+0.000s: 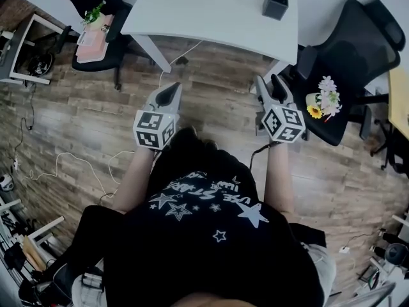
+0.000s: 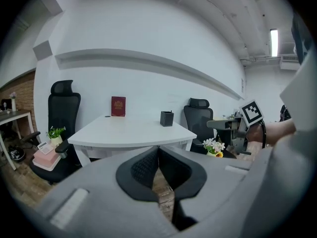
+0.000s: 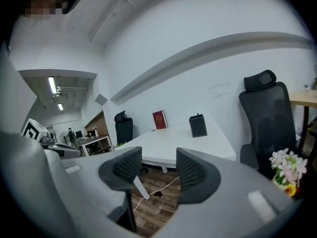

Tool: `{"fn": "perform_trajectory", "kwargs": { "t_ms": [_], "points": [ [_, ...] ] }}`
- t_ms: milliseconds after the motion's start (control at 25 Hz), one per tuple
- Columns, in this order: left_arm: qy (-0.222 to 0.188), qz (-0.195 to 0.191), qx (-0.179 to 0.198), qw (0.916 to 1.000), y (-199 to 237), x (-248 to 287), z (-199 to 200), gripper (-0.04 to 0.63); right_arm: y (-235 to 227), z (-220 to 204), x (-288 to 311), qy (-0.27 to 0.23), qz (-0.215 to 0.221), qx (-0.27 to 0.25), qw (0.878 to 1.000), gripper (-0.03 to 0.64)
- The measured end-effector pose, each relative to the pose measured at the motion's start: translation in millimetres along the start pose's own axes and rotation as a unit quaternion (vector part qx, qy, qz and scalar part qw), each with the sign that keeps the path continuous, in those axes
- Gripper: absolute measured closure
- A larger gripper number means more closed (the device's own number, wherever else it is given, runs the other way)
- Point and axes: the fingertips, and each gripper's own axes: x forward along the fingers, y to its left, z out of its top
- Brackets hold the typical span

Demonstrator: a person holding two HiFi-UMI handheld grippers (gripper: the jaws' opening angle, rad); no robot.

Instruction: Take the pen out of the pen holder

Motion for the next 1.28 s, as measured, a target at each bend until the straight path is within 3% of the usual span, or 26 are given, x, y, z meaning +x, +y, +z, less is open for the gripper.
{"fn": "perform_trajectory", "kwargs": {
  "t_ms": [400,640,1280],
  "points": [
    [-0.004,-0.023,0.003,0.9997,17,57,19,0.584,-24,8,34,0.002,-0.023,0.004,1.0,0.396],
    [0.0,-0.057,-0.007,0.9983,35,130,40,0.584,-58,28,71,0.003,-0.059,0.001,0.998,0.396],
    [0.012,-0.152,0.023,0.988,69,302,119,0.584,-136,97,191,0.0,-0.138,0.003,0.99,0.396]
  ]
}}
